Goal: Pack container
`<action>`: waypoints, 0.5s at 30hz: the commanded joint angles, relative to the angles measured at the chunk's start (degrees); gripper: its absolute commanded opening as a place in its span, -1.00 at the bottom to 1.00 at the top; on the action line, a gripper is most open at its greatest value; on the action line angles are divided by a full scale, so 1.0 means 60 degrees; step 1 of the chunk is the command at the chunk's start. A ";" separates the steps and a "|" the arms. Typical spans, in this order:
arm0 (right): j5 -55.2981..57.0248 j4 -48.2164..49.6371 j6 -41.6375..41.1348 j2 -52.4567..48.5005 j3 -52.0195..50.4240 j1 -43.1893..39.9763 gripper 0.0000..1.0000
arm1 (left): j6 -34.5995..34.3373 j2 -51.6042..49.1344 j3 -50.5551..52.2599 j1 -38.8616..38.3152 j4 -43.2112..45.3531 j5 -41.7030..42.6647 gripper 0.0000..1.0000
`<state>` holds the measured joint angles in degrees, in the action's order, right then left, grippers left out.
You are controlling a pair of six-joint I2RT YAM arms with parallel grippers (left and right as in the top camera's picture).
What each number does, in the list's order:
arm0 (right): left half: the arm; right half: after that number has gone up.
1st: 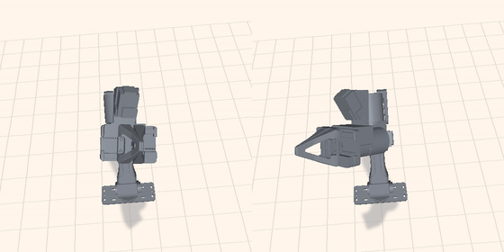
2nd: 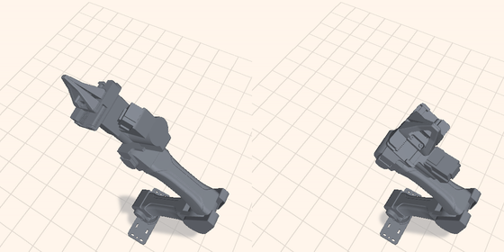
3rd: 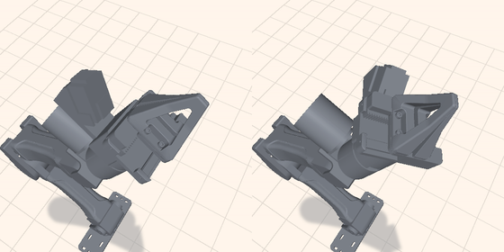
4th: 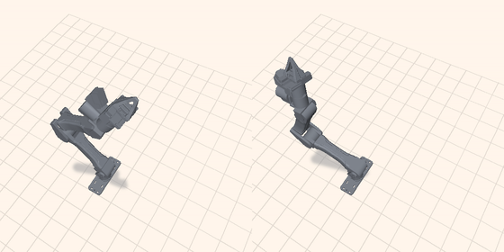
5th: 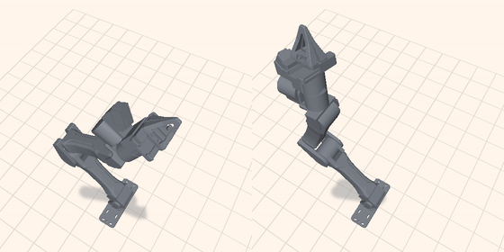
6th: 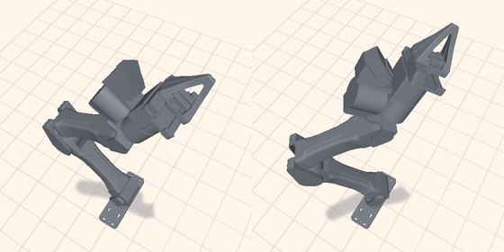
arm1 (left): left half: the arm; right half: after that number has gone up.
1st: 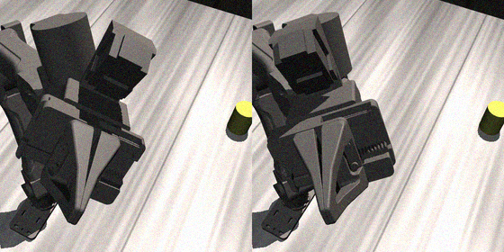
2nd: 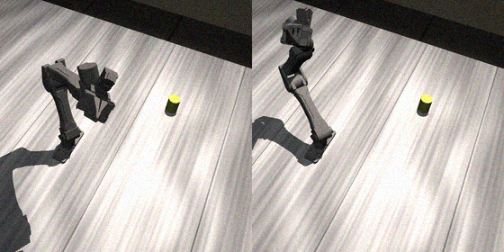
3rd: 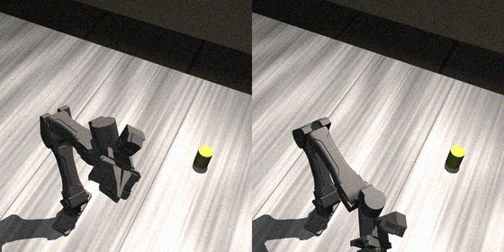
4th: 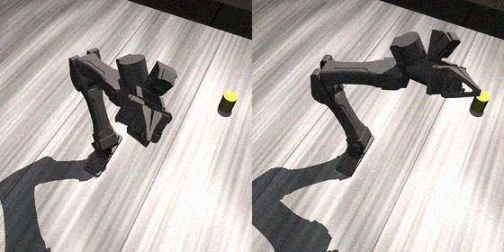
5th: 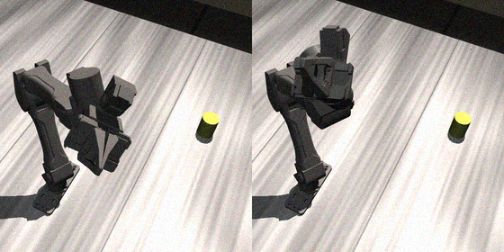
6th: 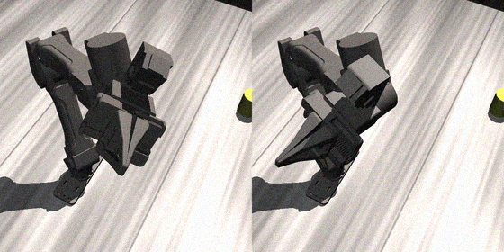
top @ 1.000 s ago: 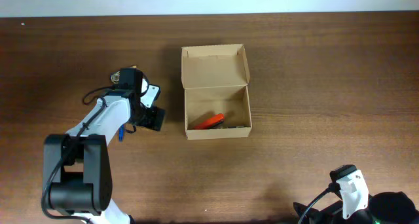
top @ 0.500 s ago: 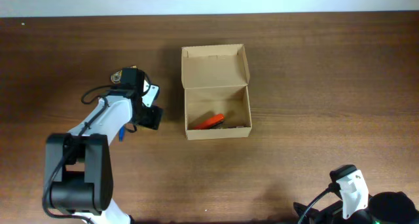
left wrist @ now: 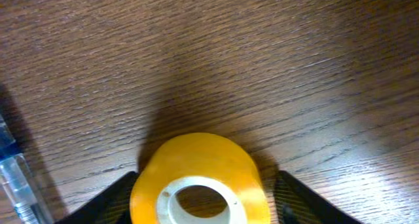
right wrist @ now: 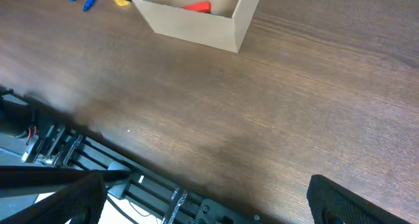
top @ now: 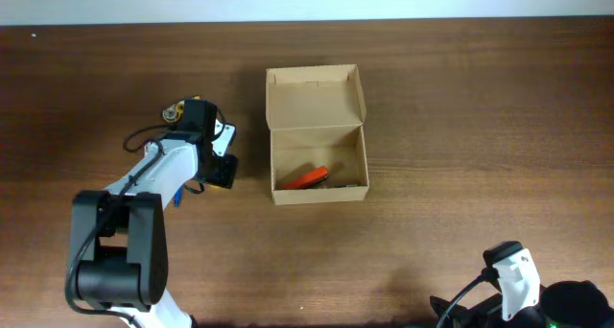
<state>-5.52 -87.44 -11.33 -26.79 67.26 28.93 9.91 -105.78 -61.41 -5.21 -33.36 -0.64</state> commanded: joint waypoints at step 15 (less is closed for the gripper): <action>-0.0047 0.0004 0.0066 0.0040 -0.0044 0.0044 0.98 | -0.0798 0.0175 -0.0619 -0.0011 -0.0415 -0.0612 -0.16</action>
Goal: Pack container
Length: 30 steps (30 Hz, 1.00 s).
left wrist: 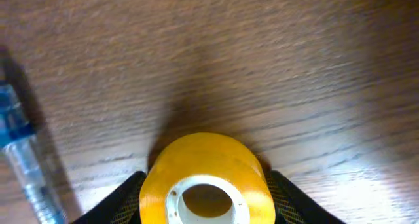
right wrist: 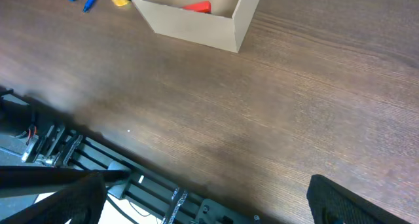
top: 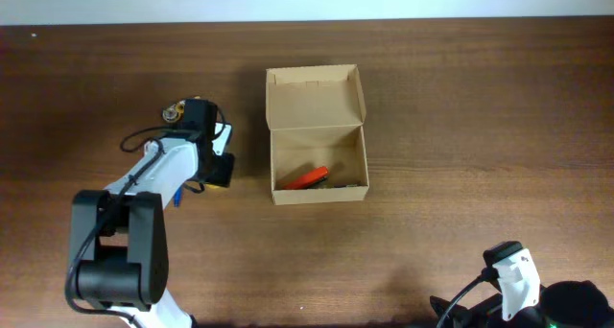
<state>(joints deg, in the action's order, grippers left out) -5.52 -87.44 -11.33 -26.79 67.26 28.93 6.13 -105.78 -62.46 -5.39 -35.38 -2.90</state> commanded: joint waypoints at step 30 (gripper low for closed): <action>-0.0047 0.0004 0.0066 0.0040 -0.0044 0.0044 0.99 | 0.0637 0.0973 -0.2565 -0.4732 0.1960 0.1118 -0.27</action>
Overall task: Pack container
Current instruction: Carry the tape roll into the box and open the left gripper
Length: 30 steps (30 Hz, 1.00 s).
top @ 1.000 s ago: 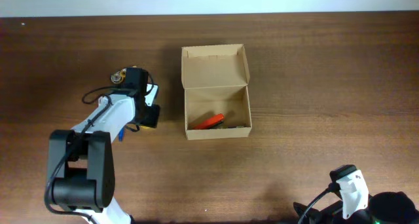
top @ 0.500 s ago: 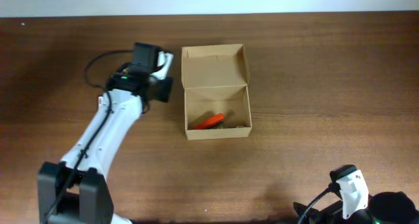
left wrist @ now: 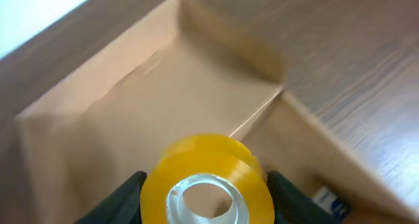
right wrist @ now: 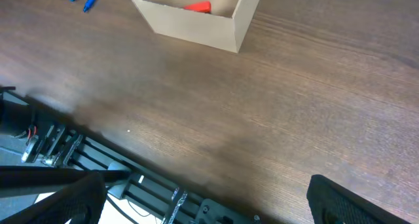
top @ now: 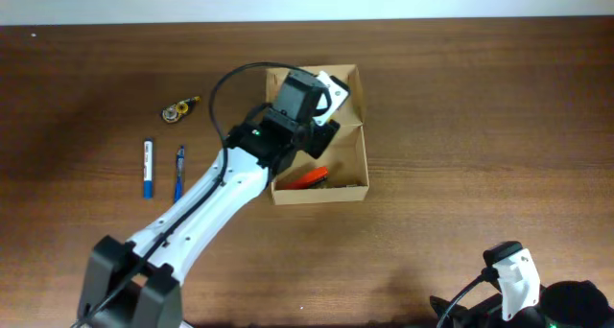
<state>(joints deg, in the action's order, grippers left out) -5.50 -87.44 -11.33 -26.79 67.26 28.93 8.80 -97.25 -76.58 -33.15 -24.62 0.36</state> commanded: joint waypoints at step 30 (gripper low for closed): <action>-0.0051 0.0004 0.0066 0.0040 -0.0044 0.0044 0.98 | 0.0805 -0.2080 -0.0229 -0.0452 0.0823 0.0831 0.33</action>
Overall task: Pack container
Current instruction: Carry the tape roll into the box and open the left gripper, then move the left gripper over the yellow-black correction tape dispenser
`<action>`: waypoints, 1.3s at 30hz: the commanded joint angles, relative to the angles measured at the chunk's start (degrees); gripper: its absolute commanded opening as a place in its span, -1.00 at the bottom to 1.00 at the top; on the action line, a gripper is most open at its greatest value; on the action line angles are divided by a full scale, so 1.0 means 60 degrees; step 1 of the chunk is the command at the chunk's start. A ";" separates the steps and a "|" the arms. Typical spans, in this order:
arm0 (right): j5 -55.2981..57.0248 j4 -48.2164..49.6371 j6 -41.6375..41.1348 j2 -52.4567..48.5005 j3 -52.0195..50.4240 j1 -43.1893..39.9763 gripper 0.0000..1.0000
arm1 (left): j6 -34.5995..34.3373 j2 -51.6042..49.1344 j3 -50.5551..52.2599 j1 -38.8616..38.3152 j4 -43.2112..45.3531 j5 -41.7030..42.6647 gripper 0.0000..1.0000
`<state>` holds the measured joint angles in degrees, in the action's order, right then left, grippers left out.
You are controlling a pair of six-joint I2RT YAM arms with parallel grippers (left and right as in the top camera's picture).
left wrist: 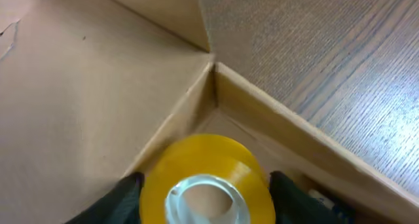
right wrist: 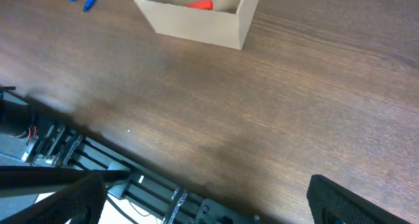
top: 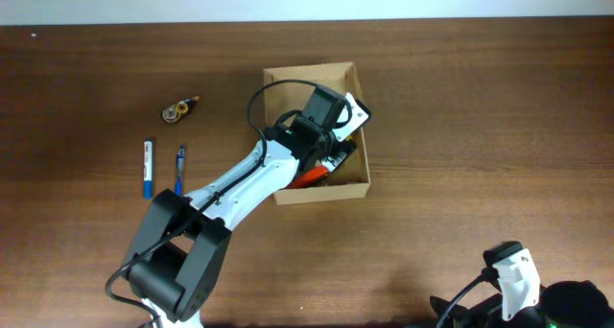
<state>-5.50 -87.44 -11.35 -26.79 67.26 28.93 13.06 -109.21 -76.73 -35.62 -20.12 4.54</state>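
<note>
The cardboard box [top: 271, 186] stands open at mid-table, its lid [top: 293, 90] folded back. My left gripper [top: 333, 152] reaches into the box's right half, shut on a yellow tape roll [left wrist: 206, 175]. The roll sits near the box's inner corner, below the side wall [left wrist: 281, 122]. A black finger [left wrist: 127, 196] shows on each side of it. An orange object [top: 309, 177] lies in the box. My right gripper [right wrist: 206, 204] hangs open near the front table edge, far from the box [right wrist: 196, 29].
Two blue pens [top: 149, 167] lie left of the box on the wood table. A small yellow-and-metal item [top: 177, 109] lies above them. The right wrist view also shows black frame rails [right wrist: 65, 152] below the table's front edge.
My left gripper, still holding the tape roll, has gone from above the folded-back lid down into the right half of the box. The right arm has not moved.
My left gripper stood around the tape roll on the table left of the box, next to a pen. Half a second later its fingers were tight on the roll. Then the roll was over the box's lid, and now it is inside the box.
</note>
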 commanded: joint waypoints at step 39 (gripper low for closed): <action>-0.0051 0.0004 0.0069 0.0040 -0.0044 0.0044 0.98 | 0.0342 0.2885 -0.1843 0.4393 -0.4175 -0.0754 0.48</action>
<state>-5.50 -87.44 -11.33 -26.79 67.26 28.93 12.38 -92.25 -87.37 -12.14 -44.51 0.34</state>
